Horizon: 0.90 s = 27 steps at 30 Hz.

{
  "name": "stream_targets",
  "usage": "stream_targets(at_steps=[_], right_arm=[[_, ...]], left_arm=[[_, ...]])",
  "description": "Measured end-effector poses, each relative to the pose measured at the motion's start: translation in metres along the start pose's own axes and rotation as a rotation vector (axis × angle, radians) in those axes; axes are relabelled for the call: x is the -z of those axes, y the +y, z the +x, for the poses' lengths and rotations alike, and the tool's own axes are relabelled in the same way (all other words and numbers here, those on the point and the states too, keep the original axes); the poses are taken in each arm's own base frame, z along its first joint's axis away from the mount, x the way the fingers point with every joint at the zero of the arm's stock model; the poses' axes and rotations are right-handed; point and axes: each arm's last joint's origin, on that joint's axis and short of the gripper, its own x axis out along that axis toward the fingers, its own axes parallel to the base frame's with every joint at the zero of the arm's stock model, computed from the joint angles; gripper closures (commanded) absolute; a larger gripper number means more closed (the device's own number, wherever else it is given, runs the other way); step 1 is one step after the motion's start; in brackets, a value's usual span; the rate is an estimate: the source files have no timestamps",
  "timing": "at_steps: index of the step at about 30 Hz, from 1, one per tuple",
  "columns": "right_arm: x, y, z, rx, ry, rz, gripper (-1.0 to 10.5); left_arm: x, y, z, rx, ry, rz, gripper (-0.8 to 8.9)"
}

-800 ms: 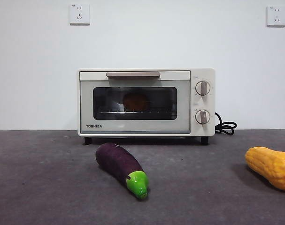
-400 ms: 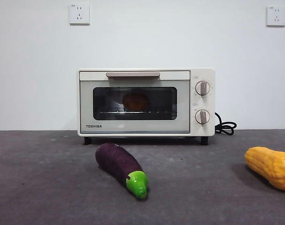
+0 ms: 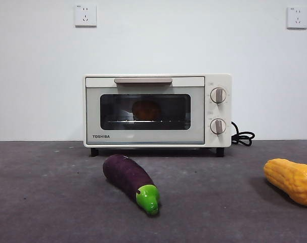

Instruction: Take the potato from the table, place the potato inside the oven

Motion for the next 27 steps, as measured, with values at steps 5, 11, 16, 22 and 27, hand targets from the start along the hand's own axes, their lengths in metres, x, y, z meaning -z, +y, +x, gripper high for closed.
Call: stream_targets(at_steps=[5,11,16,22,27], right_arm=[[0.041,0.024,0.049,-0.137,-0.034,0.045,9.5],[0.11,0.031,0.088,-0.286,-0.012,-0.001,9.5],[0.151,0.023,0.095,-0.206,-0.041,0.003,9.5],[0.18,0.016,0.097,-0.144,-0.086,0.018,9.5],[0.187,0.015,0.097,-0.129,-0.1,0.016,9.5]], left_arm=[[0.0,0.0,0.0,0.0,0.0,0.0,8.18],[0.0,0.0,0.0,0.0,0.0,0.0,8.18],[0.0,0.0,0.0,0.0,0.0,0.0,8.18],[0.0,0.0,0.0,0.0,0.0,0.0,8.18],[0.0,0.0,0.0,0.0,0.0,0.0,8.18]])
